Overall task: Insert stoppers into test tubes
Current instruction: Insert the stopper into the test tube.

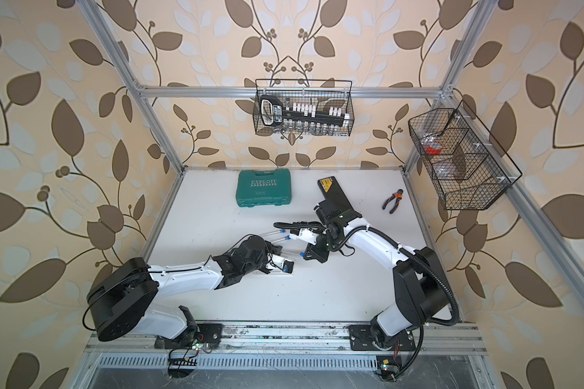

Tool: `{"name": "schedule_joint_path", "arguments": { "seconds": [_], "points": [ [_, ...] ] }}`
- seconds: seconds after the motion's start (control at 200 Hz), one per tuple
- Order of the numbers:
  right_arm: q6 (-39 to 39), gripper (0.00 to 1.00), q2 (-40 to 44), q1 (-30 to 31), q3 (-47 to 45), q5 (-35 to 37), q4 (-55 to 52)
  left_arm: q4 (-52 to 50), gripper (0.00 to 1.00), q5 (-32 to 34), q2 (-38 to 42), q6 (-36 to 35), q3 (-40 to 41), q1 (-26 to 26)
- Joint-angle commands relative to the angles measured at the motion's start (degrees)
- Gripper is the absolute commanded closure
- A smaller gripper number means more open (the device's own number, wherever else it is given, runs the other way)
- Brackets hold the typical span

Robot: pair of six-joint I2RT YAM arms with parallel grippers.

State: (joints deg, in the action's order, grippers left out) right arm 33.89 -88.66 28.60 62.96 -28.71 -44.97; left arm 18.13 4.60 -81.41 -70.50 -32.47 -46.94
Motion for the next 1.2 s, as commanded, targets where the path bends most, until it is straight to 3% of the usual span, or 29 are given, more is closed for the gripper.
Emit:
{"name": "schedule_joint_path", "arguments": {
  "seconds": [0.0, 1.195],
  "points": [
    [0.9, 0.9, 0.8, 0.3, -0.6, 0.0, -1.7, 0.5, 1.0, -0.2, 1.0, 1.8, -0.7, -0.3],
    [1.1, 0.9, -0.7, 0.7, -0.1, -0.7, -2.0, 1.8, 1.0, -3.7, 2.8, 4.0, -1.1, -0.3]
  ]
}}
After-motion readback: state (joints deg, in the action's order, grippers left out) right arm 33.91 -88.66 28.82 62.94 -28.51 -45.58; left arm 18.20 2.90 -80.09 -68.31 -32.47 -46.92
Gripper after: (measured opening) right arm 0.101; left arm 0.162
